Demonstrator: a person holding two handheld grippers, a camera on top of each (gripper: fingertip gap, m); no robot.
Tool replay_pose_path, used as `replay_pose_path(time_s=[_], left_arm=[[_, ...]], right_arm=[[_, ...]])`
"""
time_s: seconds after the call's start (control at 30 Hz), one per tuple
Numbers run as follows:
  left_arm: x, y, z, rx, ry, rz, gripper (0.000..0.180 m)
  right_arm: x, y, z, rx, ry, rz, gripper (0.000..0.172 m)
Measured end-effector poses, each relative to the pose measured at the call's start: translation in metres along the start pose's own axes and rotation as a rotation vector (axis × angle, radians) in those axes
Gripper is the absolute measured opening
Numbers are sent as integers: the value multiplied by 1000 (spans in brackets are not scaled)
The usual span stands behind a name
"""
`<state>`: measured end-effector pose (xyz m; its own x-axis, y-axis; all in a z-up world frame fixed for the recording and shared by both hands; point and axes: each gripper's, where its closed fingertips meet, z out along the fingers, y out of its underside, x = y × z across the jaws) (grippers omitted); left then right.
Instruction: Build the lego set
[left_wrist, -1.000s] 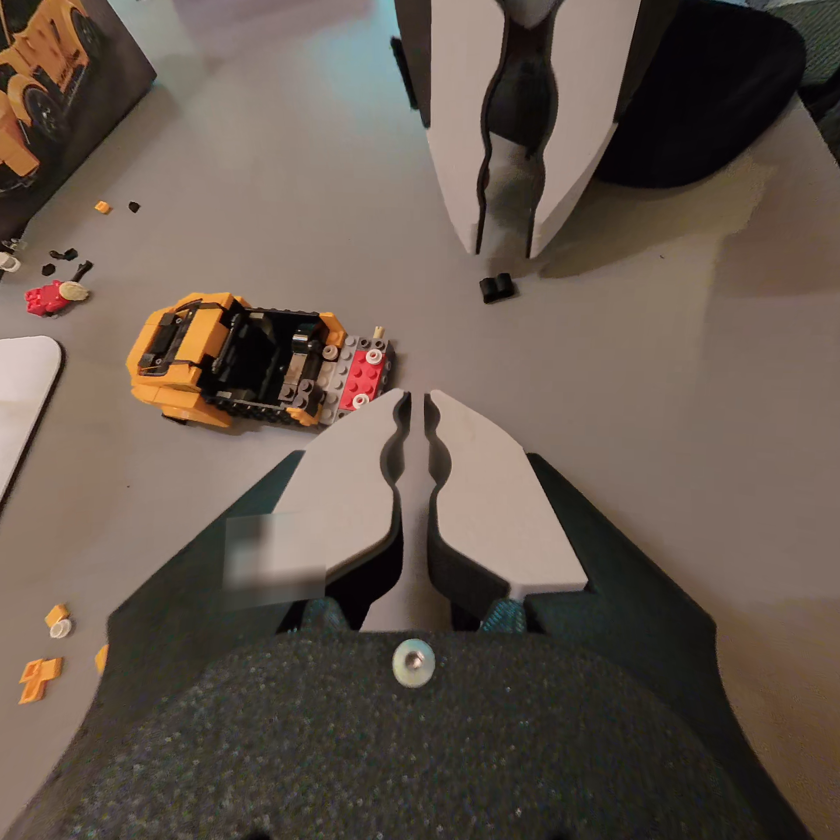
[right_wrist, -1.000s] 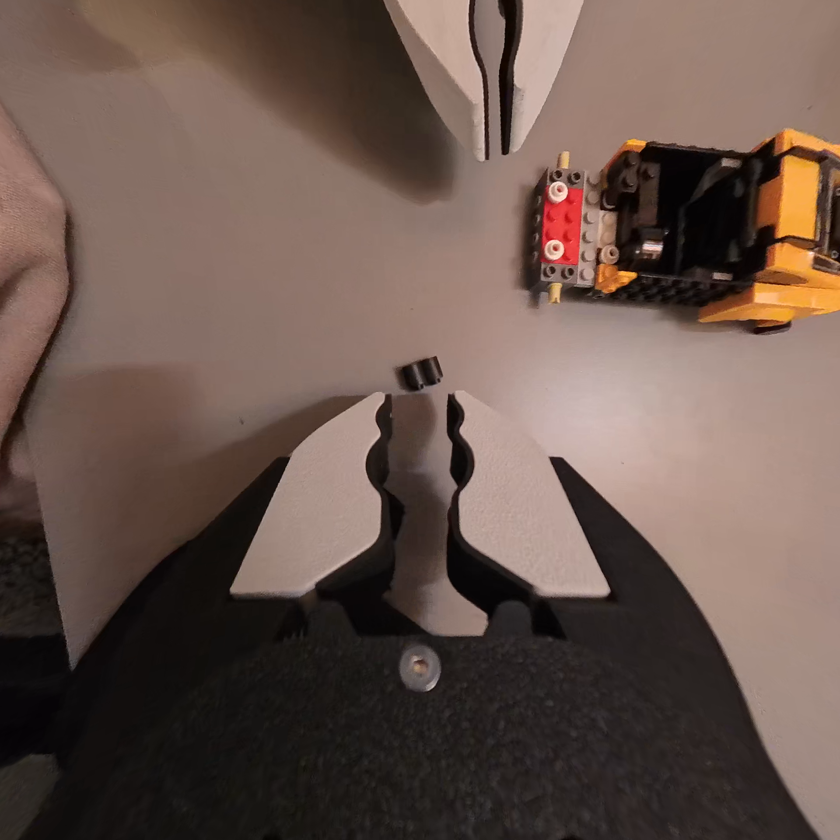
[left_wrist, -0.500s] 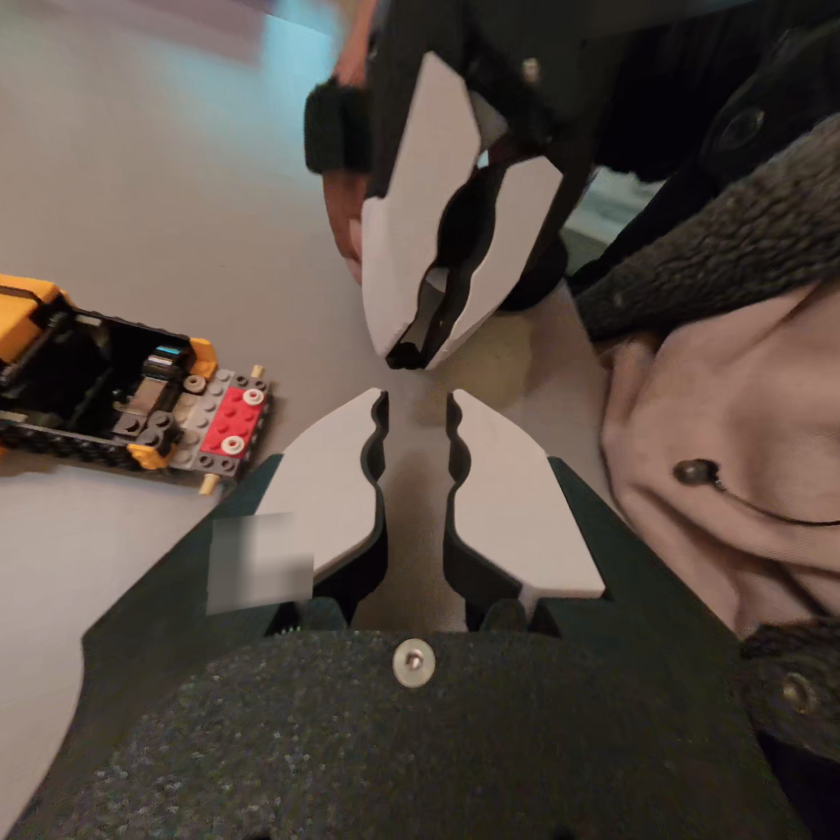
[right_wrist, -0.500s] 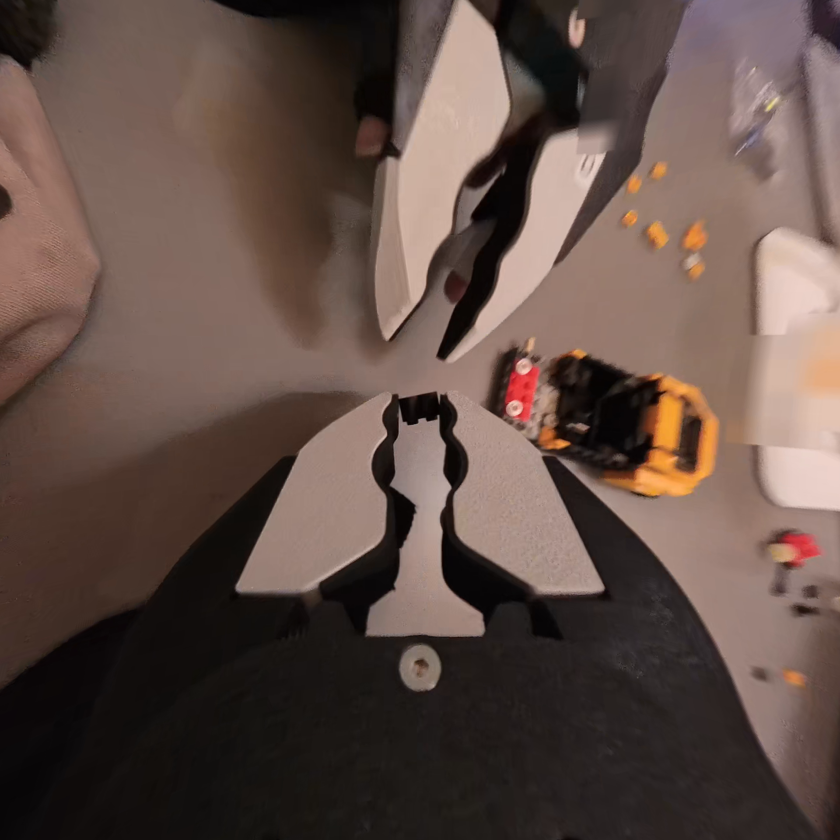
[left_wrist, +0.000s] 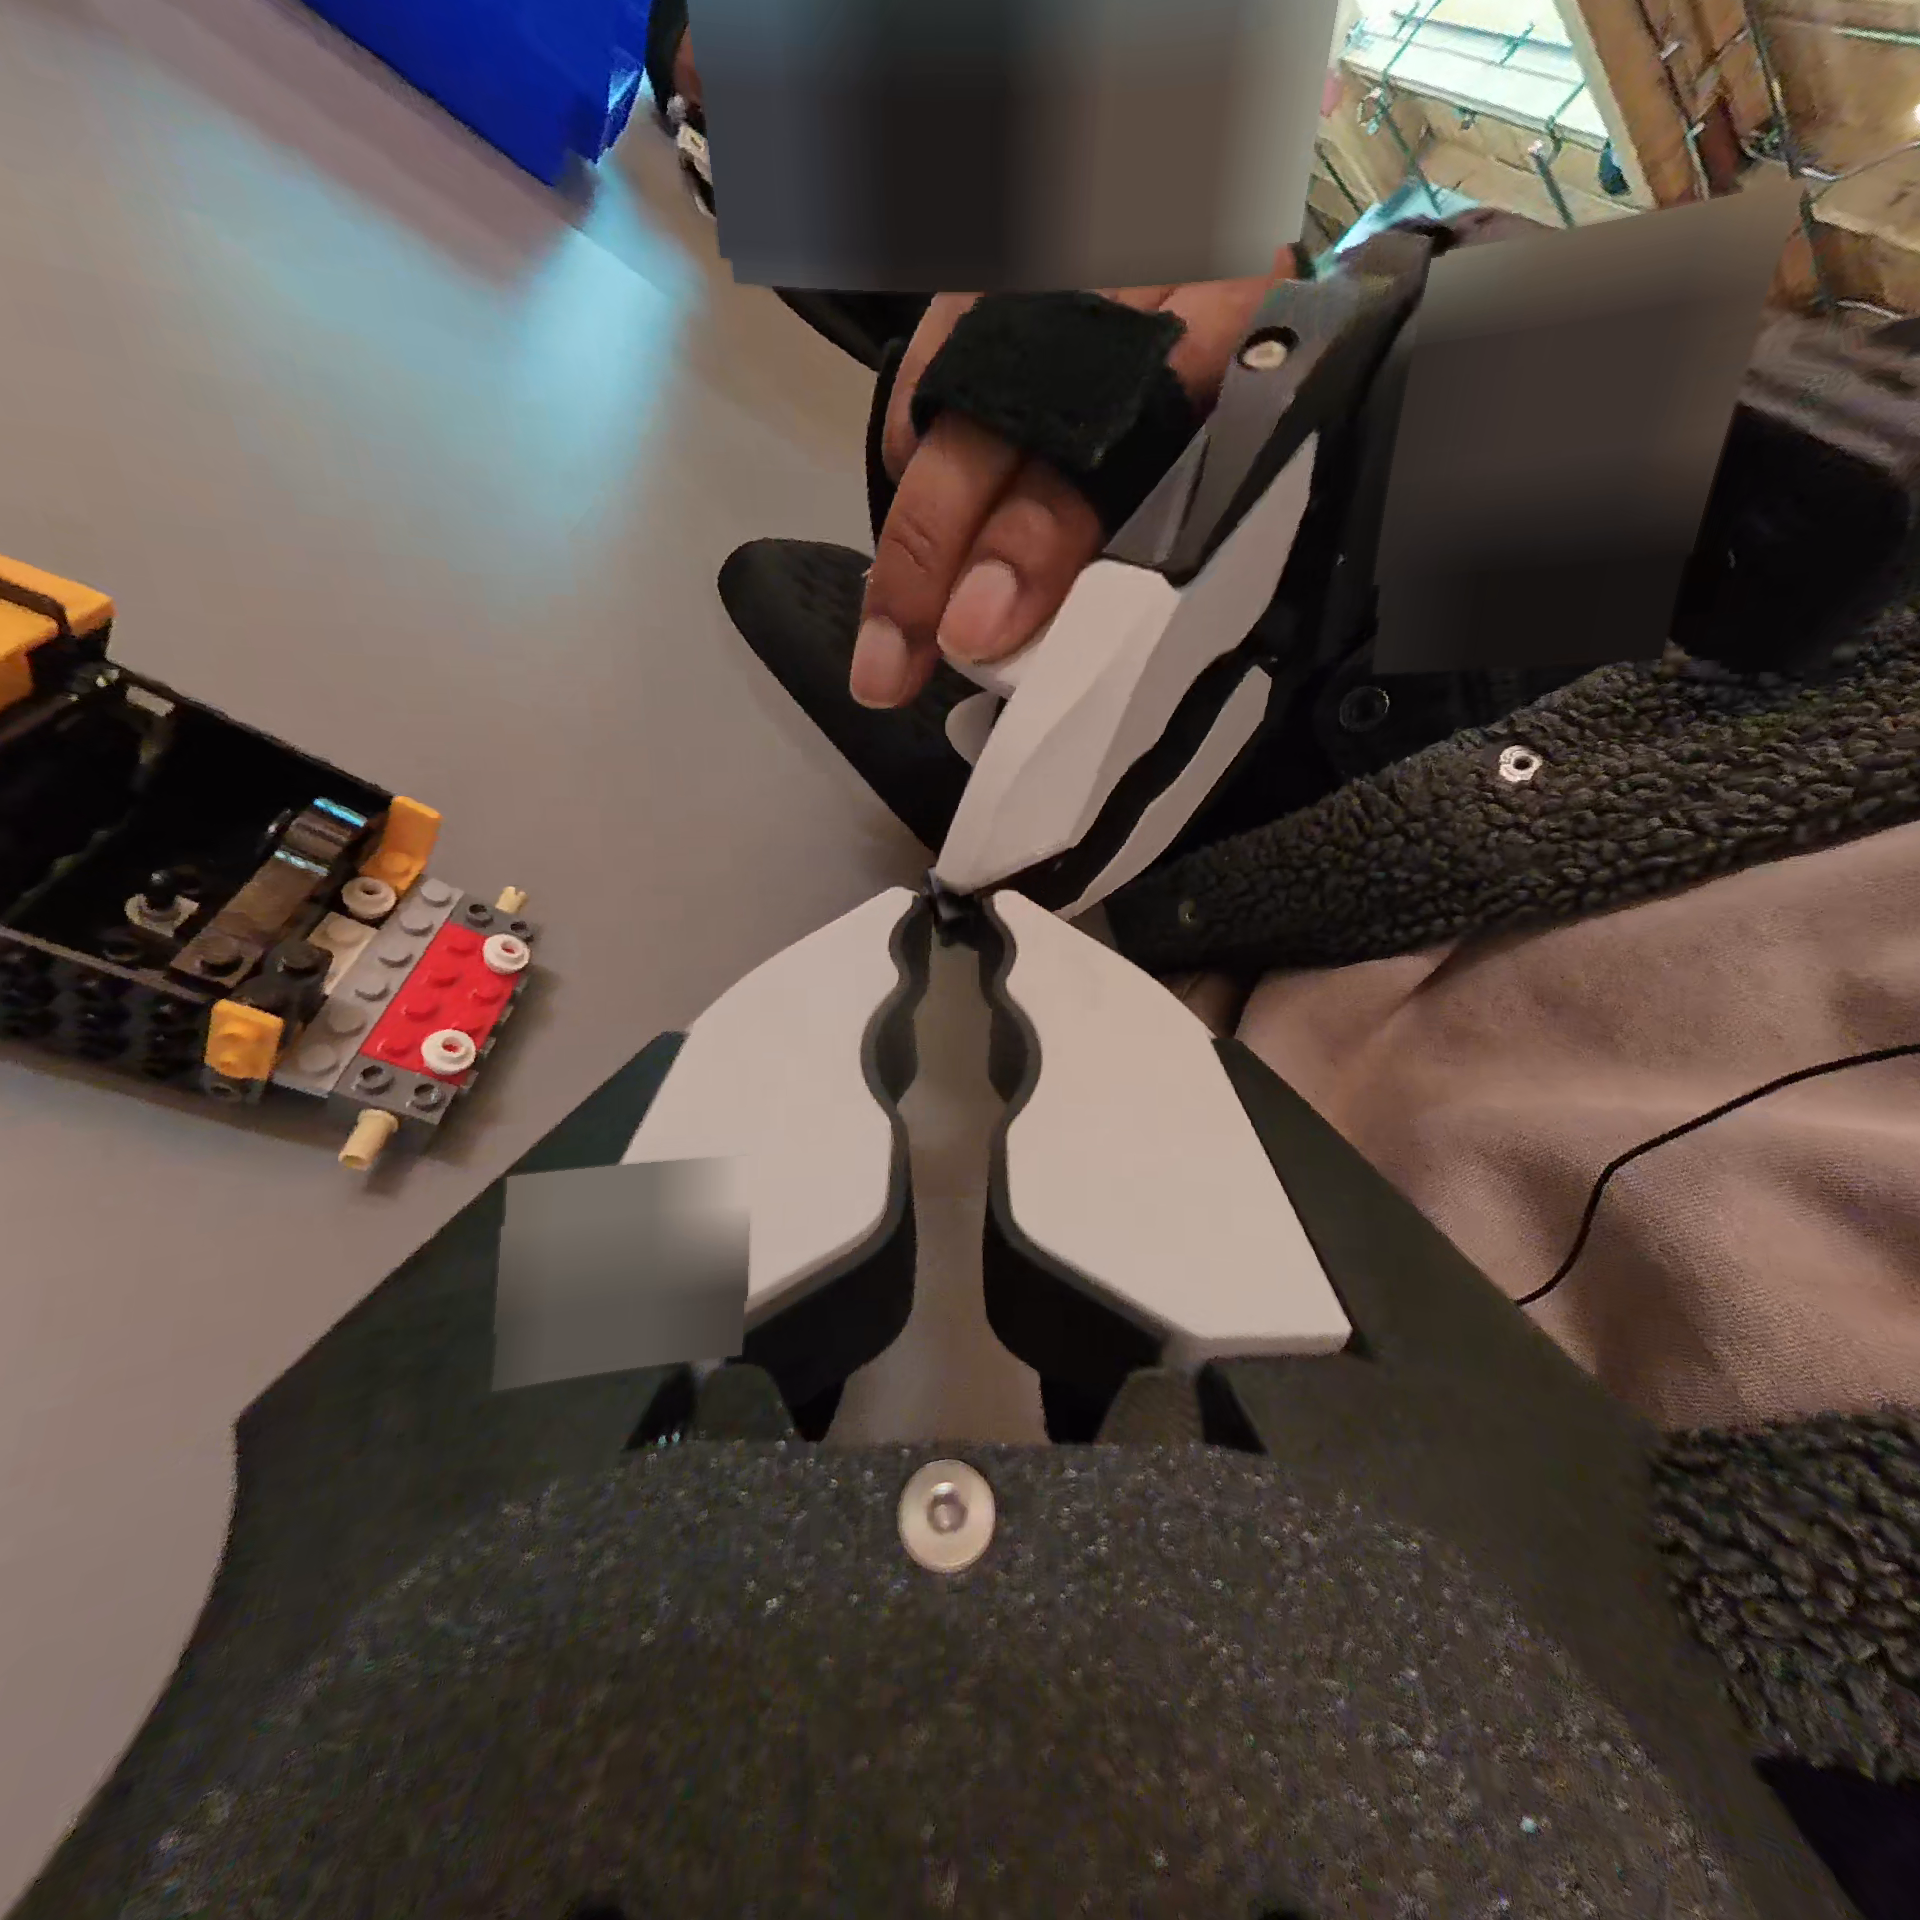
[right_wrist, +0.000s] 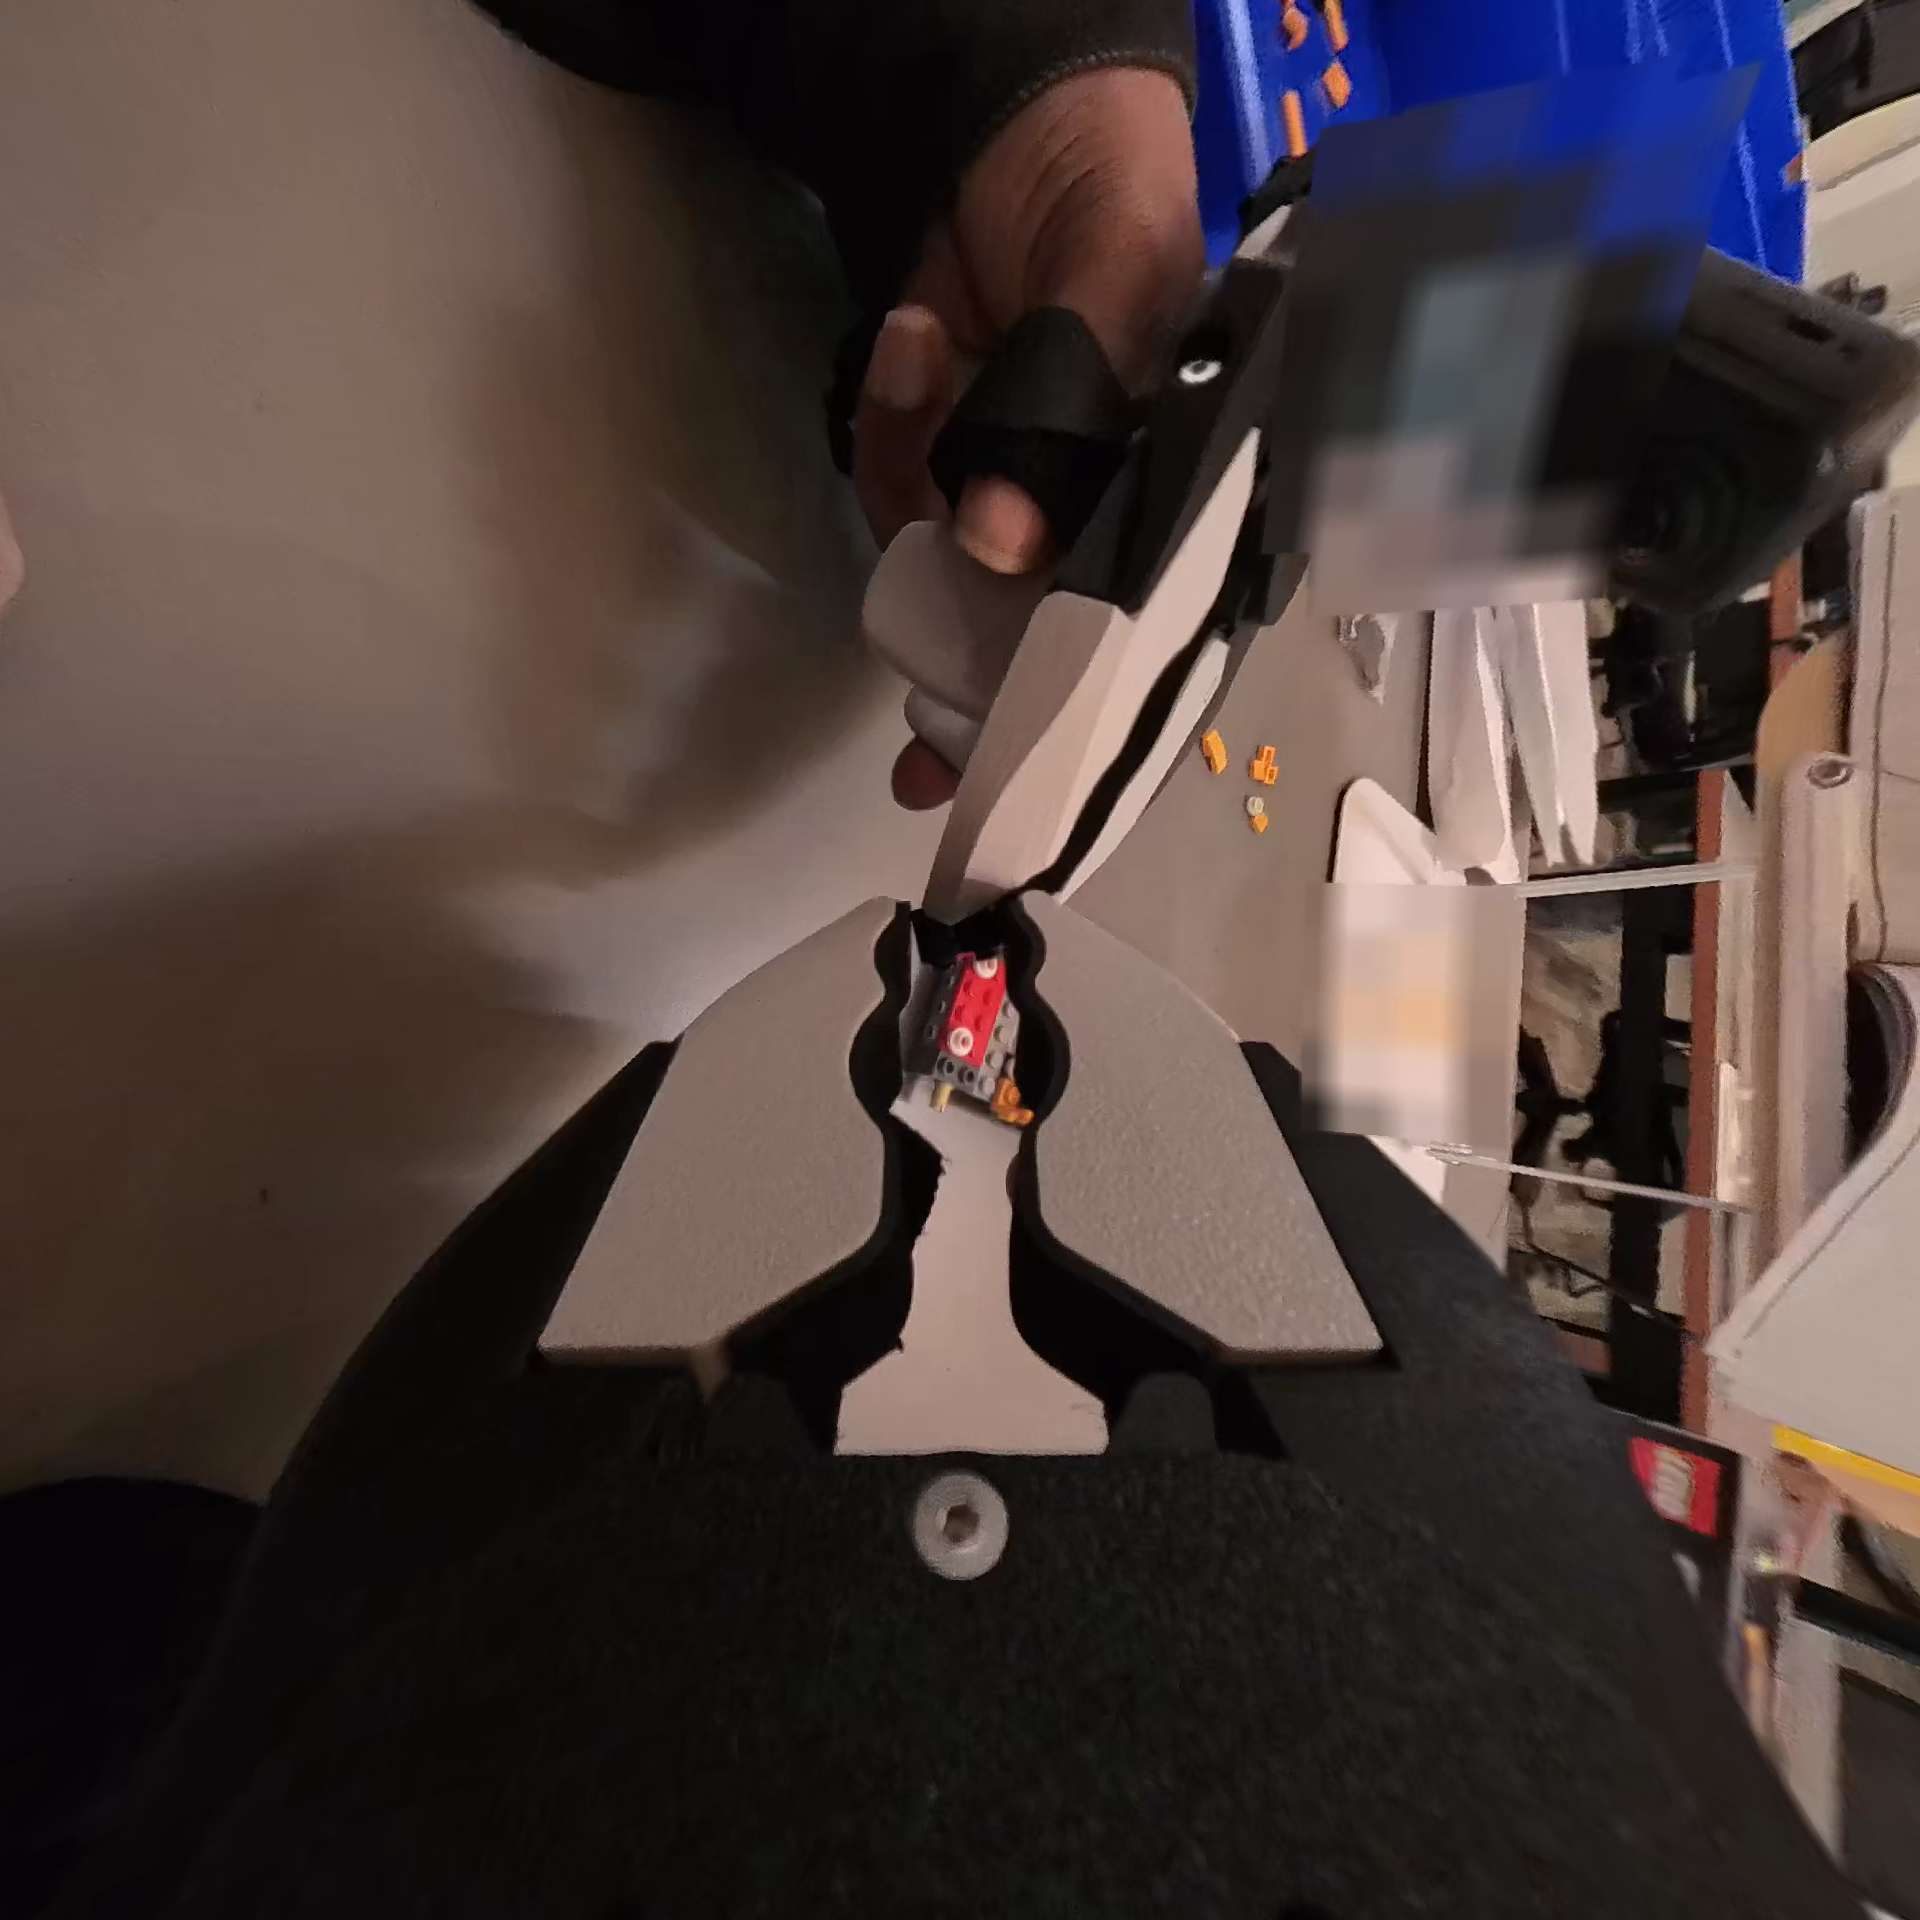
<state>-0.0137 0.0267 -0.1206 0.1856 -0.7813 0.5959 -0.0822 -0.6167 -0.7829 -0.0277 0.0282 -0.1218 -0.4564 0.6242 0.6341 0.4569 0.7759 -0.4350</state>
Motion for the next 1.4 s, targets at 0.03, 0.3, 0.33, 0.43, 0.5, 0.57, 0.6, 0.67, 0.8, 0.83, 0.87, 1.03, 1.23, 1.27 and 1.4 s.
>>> replay_pose_path(time_s=[0.03,0.3,0.33,0.43,0.5,0.57,0.6,0.67,0.8,0.83,0.87,1.03,1.23,1.27,1.4], left_arm=[[2,-3,-2,13,4,26,8],[27,-21,-9,122,-26,405,8],[27,-21,-9,129,-41,431,8],[27,-21,-9,125,-60,482,8],[28,-20,-7,123,-65,503,8],[27,-19,-7,115,-72,517,8],[27,-18,-7,112,-74,521,8],[26,-19,-7,115,-79,523,8],[16,-16,-7,80,-123,493,8],[9,-15,-8,61,-151,484,15],[1,-14,-9,42,-199,484,22],[-52,-14,-29,-30,-488,474,25],[-82,-4,-39,-132,-660,481,22],[-83,-3,-38,-138,-666,481,22],[-84,-3,-37,-144,-675,482,22]], right_arm=[[3,-2,-2,24,-2,47,17],[17,-11,-30,339,-187,660,14],[14,-13,-31,357,-211,689,14],[12,-17,-31,397,-235,733,11],[11,-17,-29,394,-249,743,11],[10,-19,-27,393,-262,749,9],[10,-19,-26,389,-266,752,8],[11,-18,-26,385,-274,760,7],[11,-10,-20,312,-282,755,7],[13,-5,-18,275,-272,754,7],[16,4,-14,221,-253,753,7],[28,57,11,-97,-218,708,7],[26,79,36,-321,-338,619,7],[25,80,38,-344,-356,611,7],[22,84,45,-433,-388,579,7]])
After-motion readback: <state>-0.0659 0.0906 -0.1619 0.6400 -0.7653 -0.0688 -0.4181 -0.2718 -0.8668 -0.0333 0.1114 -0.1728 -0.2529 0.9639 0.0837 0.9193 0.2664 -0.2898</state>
